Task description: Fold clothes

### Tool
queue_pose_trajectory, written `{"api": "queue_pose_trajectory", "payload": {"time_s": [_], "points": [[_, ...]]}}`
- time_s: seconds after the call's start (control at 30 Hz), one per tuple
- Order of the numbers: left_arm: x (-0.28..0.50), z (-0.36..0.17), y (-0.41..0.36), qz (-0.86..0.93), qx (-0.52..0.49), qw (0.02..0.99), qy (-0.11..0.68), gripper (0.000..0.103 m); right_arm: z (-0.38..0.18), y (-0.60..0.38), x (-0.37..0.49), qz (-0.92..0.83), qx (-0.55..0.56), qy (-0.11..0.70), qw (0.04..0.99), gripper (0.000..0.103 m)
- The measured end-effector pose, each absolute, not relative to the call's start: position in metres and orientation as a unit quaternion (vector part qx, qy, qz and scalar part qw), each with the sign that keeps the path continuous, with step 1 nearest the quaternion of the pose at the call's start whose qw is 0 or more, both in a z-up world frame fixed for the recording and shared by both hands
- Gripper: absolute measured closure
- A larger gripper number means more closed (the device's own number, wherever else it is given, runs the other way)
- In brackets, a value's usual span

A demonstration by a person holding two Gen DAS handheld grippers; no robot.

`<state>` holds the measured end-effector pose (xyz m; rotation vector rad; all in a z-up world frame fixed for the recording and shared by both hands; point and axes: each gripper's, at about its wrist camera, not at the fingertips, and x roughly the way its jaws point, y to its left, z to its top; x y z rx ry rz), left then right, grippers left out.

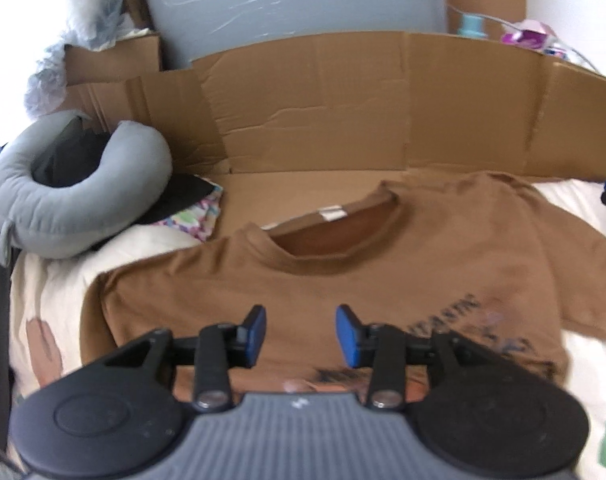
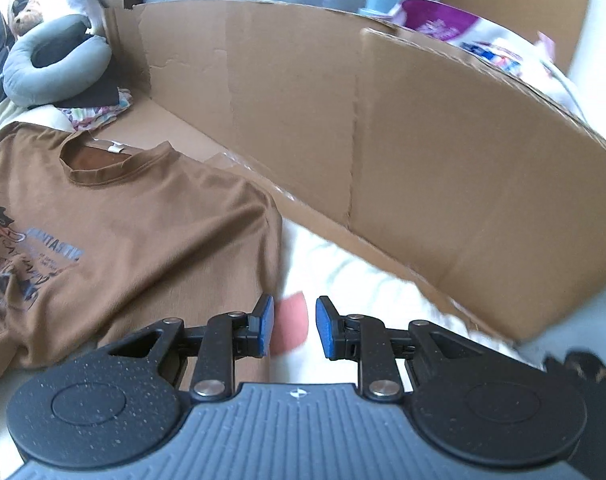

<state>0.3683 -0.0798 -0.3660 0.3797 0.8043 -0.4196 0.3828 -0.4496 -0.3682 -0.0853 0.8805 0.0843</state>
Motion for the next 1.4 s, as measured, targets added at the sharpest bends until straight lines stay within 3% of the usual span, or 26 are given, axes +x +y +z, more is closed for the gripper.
{"api": "queue_pose_trajectory", "payload": {"time_s": [0.37, 0.43, 0.77, 0.9, 1.23, 1.4], "points": [[0.281, -0.348, -0.122, -0.229, 0.158, 0.862, 0.423, 0.061, -0.391, -0.468, 0.338, -0.049, 0.022, 0.407, 0.912, 0.073], [0.273, -0.347, -0.130, -0.239, 0.152, 0.856, 0.432, 0.054, -0.402, -0.466, 0.335, -0.052, 0.027, 0.411, 0.910, 0.073], [0.271, -0.378, -0.153, -0.240, 0.081, 0.851, 0.460, 0.052, -0.431, -0.468, 0.322, -0.029, 0.104, 0.417, 0.902, 0.072], [0.272, -0.391, -0.159, -0.240, 0.068, 0.849, 0.466, 0.052, -0.437, -0.457, 0.320, -0.017, 0.111, 0.419, 0.901, 0.059], [0.260, -0.404, -0.158, -0.245, 0.078, 0.843, 0.473, 0.052, -0.453, -0.438, 0.323, 0.004, 0.112, 0.430, 0.896, 0.057], [0.261, -0.404, -0.160, -0.248, 0.083, 0.845, 0.466, 0.052, -0.460, -0.443, 0.321, 0.001, 0.170, 0.430, 0.887, 0.058]]}}
